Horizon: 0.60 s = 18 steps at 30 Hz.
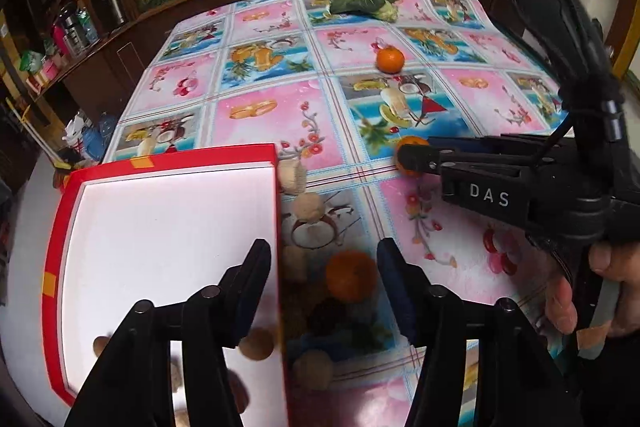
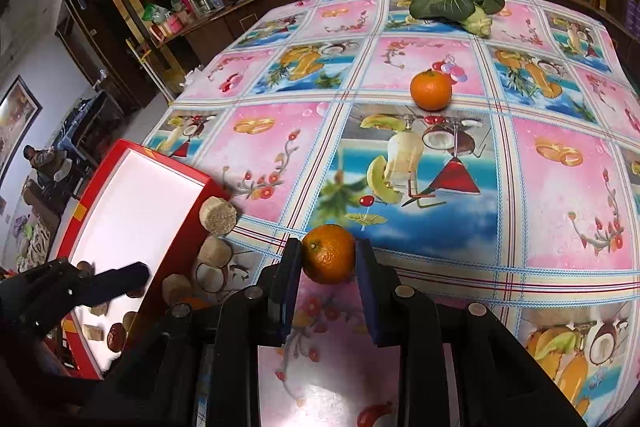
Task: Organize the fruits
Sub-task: 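Grasp a mandarin orange with the left tool while the right tool grasps another mandarin, then carry both mandarins over the tray and open both tools to drop them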
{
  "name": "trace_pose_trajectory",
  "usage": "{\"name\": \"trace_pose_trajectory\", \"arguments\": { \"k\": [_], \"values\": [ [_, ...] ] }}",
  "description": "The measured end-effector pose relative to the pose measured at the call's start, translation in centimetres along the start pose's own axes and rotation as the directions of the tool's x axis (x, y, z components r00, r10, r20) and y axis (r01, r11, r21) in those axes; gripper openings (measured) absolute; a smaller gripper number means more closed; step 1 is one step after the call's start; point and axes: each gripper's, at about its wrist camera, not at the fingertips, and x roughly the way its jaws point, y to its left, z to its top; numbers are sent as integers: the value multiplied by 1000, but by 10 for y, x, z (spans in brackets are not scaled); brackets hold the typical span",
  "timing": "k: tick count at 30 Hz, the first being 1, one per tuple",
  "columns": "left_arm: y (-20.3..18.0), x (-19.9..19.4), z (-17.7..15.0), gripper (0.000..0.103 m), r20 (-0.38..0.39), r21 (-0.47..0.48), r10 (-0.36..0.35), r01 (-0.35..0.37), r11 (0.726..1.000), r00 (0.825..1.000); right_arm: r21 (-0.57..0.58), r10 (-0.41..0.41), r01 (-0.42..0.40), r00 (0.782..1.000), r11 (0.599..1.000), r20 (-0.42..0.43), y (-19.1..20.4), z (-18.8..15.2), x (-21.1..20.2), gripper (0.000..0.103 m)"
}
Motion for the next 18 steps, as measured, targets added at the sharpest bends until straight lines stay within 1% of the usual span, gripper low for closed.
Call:
{"name": "trace_pose_trajectory", "arguments": {
  "k": [1,3,5,8,9,10,11,13,16,17,18],
  "values": [
    [3,-3,-2,62,4,-6,-2,2,1000,1000,3,1,-1,1000,1000,0,-1,-1,-1,28],
    [5,-3,-3,62,-6,-10,4,-4,1000,1000,11,8,-8,1000,1000,-10,-3,-1,0,28],
    [-1,-2,-1,62,-11,13,-3,3,1000,1000,13,16,-15,1000,1000,-13,-3,-1,-1,28],
    [-14,7,4,61,-26,69,28,-26,997,999,12,25,-25,1000,1000,-7,-3,-2,-4,28],
    [-18,13,5,58,-46,76,49,-45,996,998,12,27,-27,1000,1000,-7,-3,-2,-4,28],
    [-19,19,5,49,-62,73,55,-50,996,997,12,28,-28,1000,1000,-8,-4,-2,-4,28],
    [-19,23,5,42,-75,72,59,-53,996,995,13,29,-28,1000,1000,-8,-4,-2,-4,28],
    [-23,27,3,42,-73,73,49,-44,996,996,13,30,-30,1000,999,-10,-3,-3,-4,28],
    [-31,25,-1,42,-46,99,72,-67,993,996,14,35,-35,999,999,-7,-3,-4,-5,28],
    [-33,26,-4,40,-46,109,74,-69,992,996,14,39,-38,999,999,-6,-3,-3,-5,28],
    [-37,29,-6,36,-55,119,81,-74,990,995,15,44,-44,999,999,-8,-3,-3,-4,28]
  ]
}}
